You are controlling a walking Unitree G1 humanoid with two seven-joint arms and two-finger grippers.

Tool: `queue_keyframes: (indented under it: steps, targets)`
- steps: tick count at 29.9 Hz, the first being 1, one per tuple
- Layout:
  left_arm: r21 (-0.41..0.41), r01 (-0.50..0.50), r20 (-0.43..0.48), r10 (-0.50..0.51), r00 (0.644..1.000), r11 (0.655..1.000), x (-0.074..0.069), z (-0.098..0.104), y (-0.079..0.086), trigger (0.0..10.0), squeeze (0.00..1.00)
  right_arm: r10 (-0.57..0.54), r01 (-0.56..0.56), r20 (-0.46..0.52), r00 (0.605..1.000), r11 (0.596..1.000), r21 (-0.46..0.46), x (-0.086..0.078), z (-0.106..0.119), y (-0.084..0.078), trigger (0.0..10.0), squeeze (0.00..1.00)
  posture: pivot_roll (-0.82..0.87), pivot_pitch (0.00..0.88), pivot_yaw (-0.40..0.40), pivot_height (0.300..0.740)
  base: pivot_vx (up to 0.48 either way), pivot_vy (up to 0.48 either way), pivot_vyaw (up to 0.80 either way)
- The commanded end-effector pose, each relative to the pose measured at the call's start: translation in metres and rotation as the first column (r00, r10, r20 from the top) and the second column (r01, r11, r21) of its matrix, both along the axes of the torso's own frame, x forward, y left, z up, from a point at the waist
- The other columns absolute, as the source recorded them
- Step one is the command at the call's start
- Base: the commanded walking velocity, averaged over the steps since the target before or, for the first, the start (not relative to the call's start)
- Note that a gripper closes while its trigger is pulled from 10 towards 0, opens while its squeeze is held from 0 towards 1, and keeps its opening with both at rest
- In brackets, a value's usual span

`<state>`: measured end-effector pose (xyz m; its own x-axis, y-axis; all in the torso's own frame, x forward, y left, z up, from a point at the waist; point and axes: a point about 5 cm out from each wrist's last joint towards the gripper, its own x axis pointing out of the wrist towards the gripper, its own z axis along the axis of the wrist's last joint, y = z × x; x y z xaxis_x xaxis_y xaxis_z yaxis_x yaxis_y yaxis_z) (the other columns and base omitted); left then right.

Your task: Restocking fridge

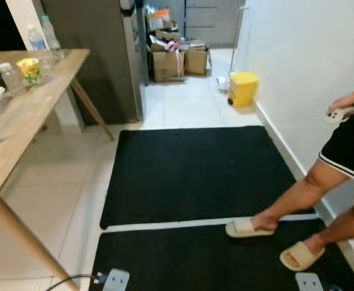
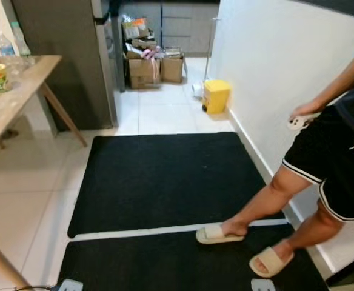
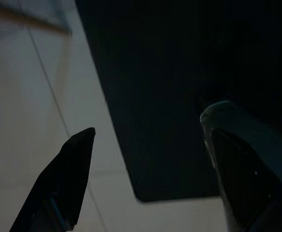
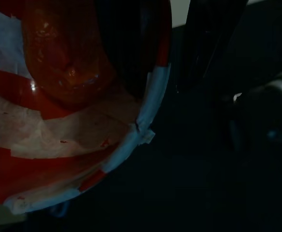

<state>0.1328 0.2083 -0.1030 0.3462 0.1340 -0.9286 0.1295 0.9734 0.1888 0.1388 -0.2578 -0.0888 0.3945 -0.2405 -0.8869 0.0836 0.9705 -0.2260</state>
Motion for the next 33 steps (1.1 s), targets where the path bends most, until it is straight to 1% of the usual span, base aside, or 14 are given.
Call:
queue_keyframes:
  steps: [1,12,33]
  targets:
    - [-0.009,-0.024,-0.028,0.023,0.999,1.0,-0.0091,-0.0028,0.0008,10.0,0.0,0.014,-0.014,0.013,1.0,1.0,-0.001,0.0031,0.0002,0.0033,10.0,0.0,-0.04,0.0,-0.024,0.74,0.0,0.0,0.0]
    - [0.006,-0.011,-0.029,0.011,1.0,1.0,-0.0077,-0.0022,0.0022,10.0,0.0,0.023,-0.023,0.01,1.0,1.0,-0.005,0.0029,0.0002,0.0032,10.0,0.0,-0.04,0.0,-0.024,0.74,0.0,0.0,0.0]
    - [0.002,-0.003,-0.017,0.003,1.0,1.0,-0.0038,-0.0009,0.0021,10.0,0.0,0.04,-0.04,0.014,0.999,0.999,-0.025,0.0063,0.0031,-0.0022,10.0,0.0,-0.05,0.0,-0.026,0.74,0.378,0.0,0.0]
